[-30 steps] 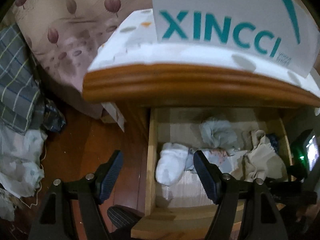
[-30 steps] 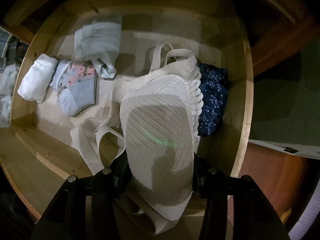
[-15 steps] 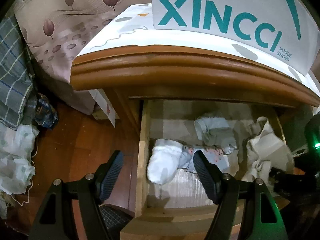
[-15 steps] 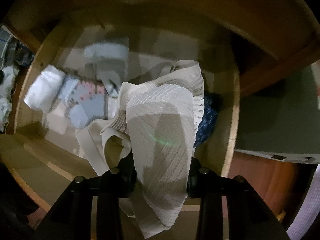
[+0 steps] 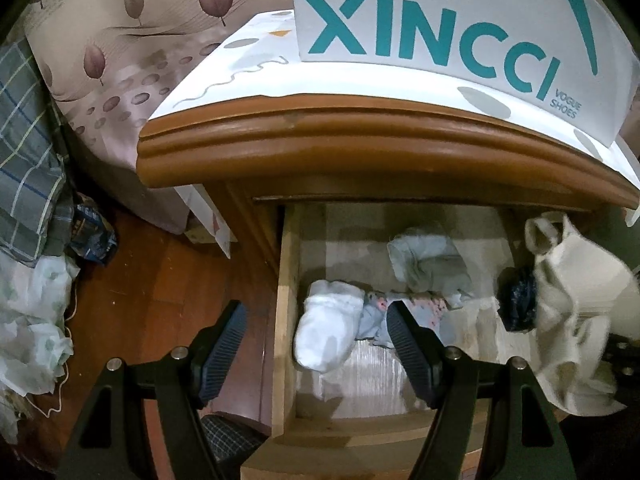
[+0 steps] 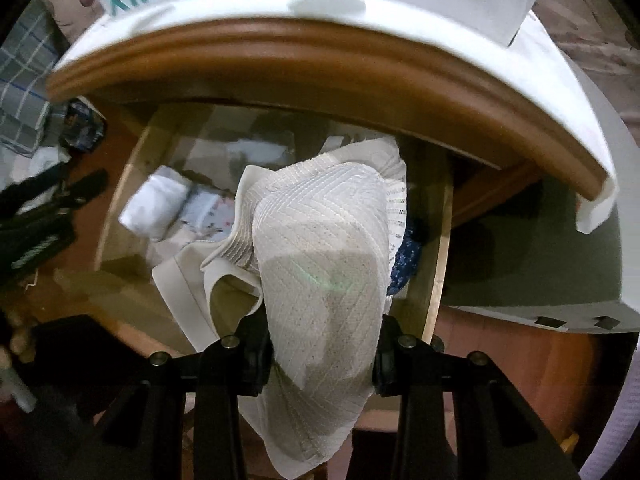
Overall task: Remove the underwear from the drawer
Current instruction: 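Grasp the cream bra with the right tool and lift it toward the white box, then open the right tool over the white box to release the cream bra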
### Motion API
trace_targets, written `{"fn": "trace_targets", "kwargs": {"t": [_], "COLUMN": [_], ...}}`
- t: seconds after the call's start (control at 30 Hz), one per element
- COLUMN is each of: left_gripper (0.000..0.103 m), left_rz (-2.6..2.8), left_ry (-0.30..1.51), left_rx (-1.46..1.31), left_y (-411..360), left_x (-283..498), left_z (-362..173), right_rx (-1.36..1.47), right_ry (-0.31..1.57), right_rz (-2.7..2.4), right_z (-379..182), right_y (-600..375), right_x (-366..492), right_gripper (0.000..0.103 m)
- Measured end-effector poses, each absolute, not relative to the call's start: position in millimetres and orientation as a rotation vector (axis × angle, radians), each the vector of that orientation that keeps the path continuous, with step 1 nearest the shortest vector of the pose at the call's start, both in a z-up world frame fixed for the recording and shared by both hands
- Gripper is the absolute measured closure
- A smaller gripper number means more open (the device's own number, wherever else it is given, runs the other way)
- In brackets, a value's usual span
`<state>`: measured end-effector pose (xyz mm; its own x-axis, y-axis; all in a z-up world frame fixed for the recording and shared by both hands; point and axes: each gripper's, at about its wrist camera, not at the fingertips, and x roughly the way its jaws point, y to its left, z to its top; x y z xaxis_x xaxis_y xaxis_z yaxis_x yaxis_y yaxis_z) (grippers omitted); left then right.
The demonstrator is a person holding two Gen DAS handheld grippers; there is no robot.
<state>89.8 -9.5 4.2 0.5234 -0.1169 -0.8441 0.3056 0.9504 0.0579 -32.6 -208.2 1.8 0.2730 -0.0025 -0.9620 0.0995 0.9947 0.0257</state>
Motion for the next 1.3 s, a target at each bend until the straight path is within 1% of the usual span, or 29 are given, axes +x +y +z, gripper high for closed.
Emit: {"fn": "trace_targets", "kwargs": {"t": [0.2,0.63,0.77,0.97,1.1,1.3], "left_gripper": [0.029,0.029,0.029,0.029,0.029,0.029], "left_rz": [-0.256,-0.243,-0.243,-0.241,-0.235,-0.224], "left_ry": [0.996,1.007,1.004,1.006,1.002,1.012], "left_rx": [0.212,0.206,0.208,0.207,0.208,0.186], "left_y": [-10,-7,-8,-7,-6,-1], "left_x": [90,91,91,91,91,95], "left_z": [2,0,0,1,1,1], "right_rx": [0.069,0.04,0.017,0.009,0.005,-0.015], "right_ry": [1.249,1.082,0.988,0.891,0.873,0.891], "right_rz": [-0.047,-0.008,-0.014,-0.047,-0.083,-0.134], "right_z": [41,164,213,260,269,259], "right_y": [-204,-199,-198,-207,-214,-225], "right_x": [-43,-55,-45,-15,23,83], "right_gripper": [0.069,0.069,0.069,0.069,0.069,0.069]}}
